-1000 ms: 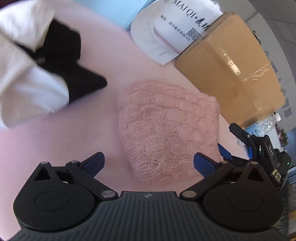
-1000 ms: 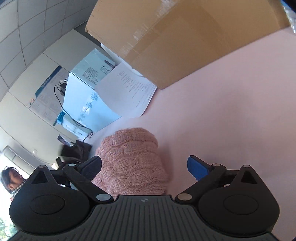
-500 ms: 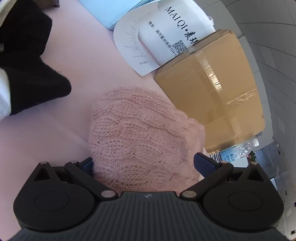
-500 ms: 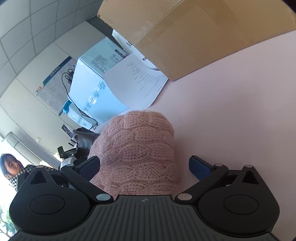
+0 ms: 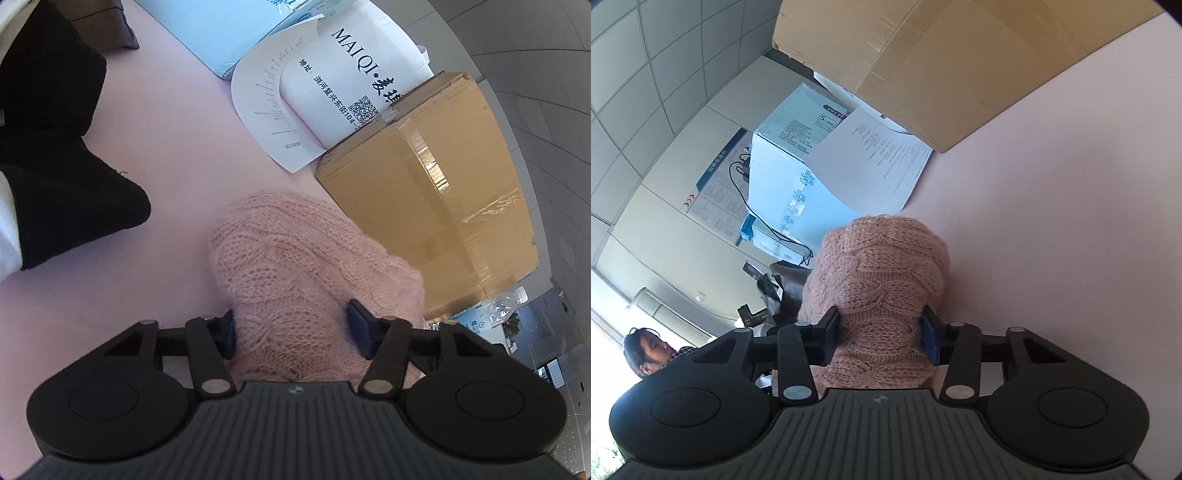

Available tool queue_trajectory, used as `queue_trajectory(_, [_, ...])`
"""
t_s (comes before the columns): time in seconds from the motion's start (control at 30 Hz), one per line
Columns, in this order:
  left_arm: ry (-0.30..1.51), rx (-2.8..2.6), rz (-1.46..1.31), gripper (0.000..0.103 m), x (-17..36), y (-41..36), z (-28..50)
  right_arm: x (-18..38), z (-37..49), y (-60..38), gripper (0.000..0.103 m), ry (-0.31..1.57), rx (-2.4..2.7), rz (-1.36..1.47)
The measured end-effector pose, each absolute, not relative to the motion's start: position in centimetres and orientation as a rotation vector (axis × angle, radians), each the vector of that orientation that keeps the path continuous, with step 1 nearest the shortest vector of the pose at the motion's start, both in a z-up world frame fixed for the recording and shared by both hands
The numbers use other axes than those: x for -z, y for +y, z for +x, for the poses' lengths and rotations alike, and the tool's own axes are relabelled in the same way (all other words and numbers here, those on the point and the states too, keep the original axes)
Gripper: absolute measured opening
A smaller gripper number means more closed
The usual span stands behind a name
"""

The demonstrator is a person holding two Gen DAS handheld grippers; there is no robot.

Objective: Fold clothes

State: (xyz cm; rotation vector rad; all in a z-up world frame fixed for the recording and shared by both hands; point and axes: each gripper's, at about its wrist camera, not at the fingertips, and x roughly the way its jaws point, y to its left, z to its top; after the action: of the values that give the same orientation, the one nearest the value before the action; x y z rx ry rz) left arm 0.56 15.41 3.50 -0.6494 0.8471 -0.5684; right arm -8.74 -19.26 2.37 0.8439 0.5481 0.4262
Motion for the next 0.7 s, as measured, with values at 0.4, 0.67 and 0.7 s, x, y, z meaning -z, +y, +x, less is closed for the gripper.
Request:
queue_trajectory(0.4, [0.697,0.473,-0.202,0.028,-8.2,10.0,-1.7,-5.2,-10.9,-18.0,0.028,0.453,-0.361,0.706])
queue_trajectory(0.67, [0.591,0.554,-0.131,0.029,-12.2,7.5,-3.5,-9.0,-15.2,-20.2,0.028,0.319,-0.308,0.679])
queue_trajectory(0.7, [0.581,0.566,-0.123,0.029,-12.6,7.0,-3.8,-9.5,-15.9,-20.5,0.028,0.303,-0.296,0.676])
